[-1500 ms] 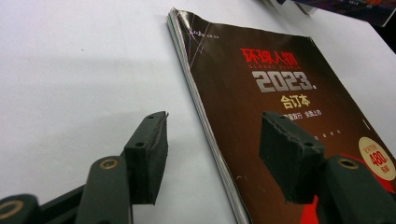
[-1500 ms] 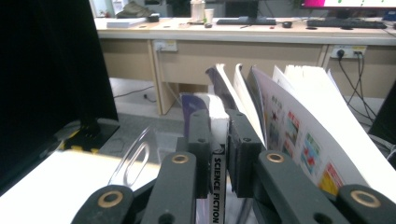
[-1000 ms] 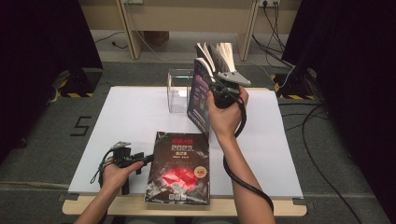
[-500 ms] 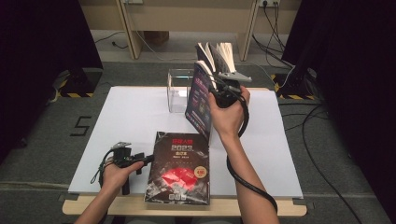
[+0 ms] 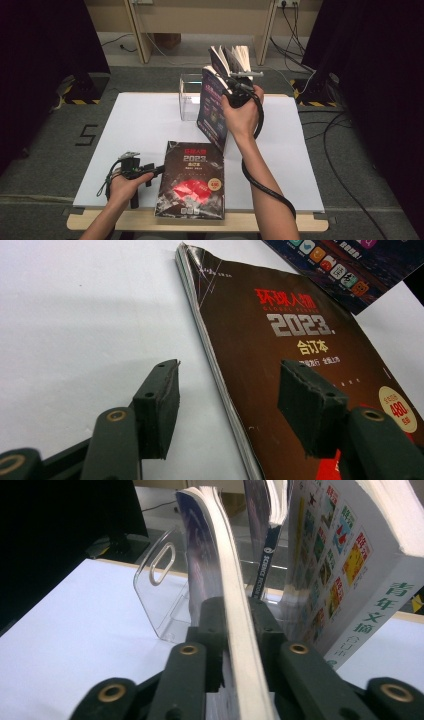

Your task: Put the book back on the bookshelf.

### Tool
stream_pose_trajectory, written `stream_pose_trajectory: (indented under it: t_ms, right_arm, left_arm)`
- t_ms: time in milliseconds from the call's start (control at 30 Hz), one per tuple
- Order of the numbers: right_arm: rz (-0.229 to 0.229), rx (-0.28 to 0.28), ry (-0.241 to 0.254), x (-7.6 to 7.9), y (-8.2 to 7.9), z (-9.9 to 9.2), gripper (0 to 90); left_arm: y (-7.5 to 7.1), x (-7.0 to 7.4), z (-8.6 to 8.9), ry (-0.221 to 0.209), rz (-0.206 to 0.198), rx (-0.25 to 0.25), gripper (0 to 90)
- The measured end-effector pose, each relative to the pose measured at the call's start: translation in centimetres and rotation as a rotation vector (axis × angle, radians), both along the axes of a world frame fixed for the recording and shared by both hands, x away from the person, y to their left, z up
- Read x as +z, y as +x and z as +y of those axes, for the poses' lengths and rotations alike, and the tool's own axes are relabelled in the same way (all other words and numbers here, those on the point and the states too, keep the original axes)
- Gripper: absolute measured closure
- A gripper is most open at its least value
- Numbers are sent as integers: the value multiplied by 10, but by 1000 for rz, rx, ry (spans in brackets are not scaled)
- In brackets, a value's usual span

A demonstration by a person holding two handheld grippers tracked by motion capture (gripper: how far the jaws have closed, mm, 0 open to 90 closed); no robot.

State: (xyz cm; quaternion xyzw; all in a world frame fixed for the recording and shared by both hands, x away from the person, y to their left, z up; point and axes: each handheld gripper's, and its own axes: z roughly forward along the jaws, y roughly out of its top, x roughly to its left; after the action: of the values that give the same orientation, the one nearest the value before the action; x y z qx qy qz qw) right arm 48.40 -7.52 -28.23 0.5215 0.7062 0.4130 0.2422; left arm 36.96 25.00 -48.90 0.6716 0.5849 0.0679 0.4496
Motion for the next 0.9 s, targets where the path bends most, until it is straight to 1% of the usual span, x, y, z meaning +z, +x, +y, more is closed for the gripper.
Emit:
stream_pose_trajectory:
  t_ms: [133,200,267,400,467,567,600,700,767,900]
  right_arm:
    - [3,4,-4,1,1,0,822]
    - [0,3,3,0,0,1,824]
    - [-15,7,1,0,-2,2,825]
    - [-42,20,16,0,-5,6,827]
    - [-50,27,27,2,-6,7,828]
    - [-74,29,26,7,-7,10,828]
    - [-82,25,20,8,-7,11,828]
    - [-90,15,30,10,-5,11,828]
    - [-95,10,23,11,-5,12,828]
    - [-120,-15,35,15,-3,10,828]
  left_arm:
    - [0,0,-1,0,0,-1,414]
    - [0,0,-1,-1,0,-2,415]
    - [0,0,-1,-3,0,-2,415]
    - [0,0,0,1,1,-2,415]
    - [0,0,0,-1,0,1,415]
    - [0,1,1,-3,-1,1,414]
    - [0,1,1,-2,-2,1,415]
    - [0,1,2,-5,-4,3,415]
    - [0,1,2,-7,-4,3,415]
    - [0,1,2,-6,-5,6,415]
